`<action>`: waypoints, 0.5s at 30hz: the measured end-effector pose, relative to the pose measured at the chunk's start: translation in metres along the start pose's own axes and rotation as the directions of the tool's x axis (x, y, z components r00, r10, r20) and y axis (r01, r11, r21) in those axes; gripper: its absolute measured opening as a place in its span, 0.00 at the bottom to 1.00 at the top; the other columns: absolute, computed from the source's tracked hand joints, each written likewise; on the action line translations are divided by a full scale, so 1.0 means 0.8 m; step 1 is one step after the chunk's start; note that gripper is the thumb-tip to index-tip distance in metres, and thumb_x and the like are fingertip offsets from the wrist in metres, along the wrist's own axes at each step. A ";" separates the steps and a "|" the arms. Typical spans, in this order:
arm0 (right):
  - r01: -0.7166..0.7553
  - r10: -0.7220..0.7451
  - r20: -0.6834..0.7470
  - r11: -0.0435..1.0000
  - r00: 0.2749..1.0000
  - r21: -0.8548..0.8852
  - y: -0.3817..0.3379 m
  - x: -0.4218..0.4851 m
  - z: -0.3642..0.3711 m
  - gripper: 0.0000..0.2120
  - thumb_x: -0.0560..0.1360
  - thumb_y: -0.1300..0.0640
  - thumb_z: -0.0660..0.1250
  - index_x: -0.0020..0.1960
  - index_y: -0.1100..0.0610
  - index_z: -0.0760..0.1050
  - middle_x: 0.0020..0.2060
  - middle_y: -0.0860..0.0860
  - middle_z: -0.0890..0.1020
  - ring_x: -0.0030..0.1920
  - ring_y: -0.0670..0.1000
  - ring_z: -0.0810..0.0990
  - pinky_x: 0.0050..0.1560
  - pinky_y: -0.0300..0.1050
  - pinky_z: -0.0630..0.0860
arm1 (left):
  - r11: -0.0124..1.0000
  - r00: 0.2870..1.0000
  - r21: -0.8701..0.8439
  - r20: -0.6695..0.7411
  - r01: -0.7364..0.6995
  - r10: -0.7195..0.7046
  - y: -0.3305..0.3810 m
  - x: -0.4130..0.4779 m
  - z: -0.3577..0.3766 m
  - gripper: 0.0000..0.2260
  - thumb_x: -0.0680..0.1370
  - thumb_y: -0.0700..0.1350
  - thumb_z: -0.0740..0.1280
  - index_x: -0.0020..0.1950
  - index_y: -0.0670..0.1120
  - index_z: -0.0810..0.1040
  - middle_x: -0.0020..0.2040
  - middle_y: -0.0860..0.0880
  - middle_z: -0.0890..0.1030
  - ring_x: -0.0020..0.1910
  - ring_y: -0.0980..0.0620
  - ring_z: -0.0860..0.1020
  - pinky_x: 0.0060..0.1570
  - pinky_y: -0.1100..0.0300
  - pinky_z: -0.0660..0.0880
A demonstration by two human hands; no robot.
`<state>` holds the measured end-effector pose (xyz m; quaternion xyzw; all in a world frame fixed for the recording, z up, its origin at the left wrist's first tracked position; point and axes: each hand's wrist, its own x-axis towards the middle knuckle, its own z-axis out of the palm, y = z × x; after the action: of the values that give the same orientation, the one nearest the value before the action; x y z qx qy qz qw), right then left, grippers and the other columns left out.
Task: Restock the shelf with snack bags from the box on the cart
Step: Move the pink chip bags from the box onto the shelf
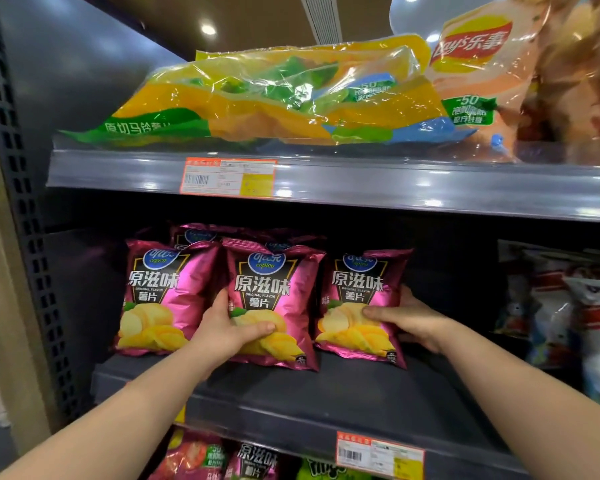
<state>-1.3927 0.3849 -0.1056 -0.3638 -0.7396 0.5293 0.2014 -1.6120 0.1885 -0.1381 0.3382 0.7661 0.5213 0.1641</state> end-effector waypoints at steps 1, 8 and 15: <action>-0.010 0.010 0.011 1.000 1.000 -0.026 -0.001 -0.001 0.000 0.59 0.49 0.41 0.82 0.72 0.48 0.55 0.61 0.48 0.75 0.62 0.54 0.74 0.65 0.59 0.70 | 1.000 1.000 0.014 -0.001 0.000 0.000 -0.002 0.003 -0.001 0.62 0.45 0.66 0.77 0.76 0.51 0.58 0.66 0.49 0.75 0.62 0.46 0.75 0.65 0.48 0.72; -0.014 0.016 0.025 0.998 1.000 -0.055 0.003 0.001 -0.001 0.69 0.35 0.36 0.80 0.72 0.46 0.56 0.64 0.49 0.75 0.63 0.55 0.75 0.64 0.61 0.71 | 1.000 1.000 0.001 -0.017 0.002 -0.002 0.011 0.000 0.001 0.51 0.65 0.49 0.79 0.78 0.47 0.51 0.69 0.45 0.72 0.66 0.45 0.72 0.66 0.51 0.69; -0.025 0.024 -0.030 0.998 0.999 -0.051 -0.001 -0.009 -0.002 0.41 0.65 0.53 0.78 0.71 0.49 0.59 0.60 0.49 0.76 0.60 0.54 0.75 0.61 0.56 0.73 | 0.998 1.000 -0.055 -0.024 -0.005 0.004 0.007 0.005 0.007 0.50 0.68 0.45 0.77 0.79 0.47 0.47 0.71 0.45 0.69 0.67 0.45 0.71 0.66 0.54 0.69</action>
<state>-1.3875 0.3803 -0.1038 -0.3857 -0.7453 0.5071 0.1966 -1.6095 0.1960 -0.1347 0.3289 0.7525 0.5468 0.1629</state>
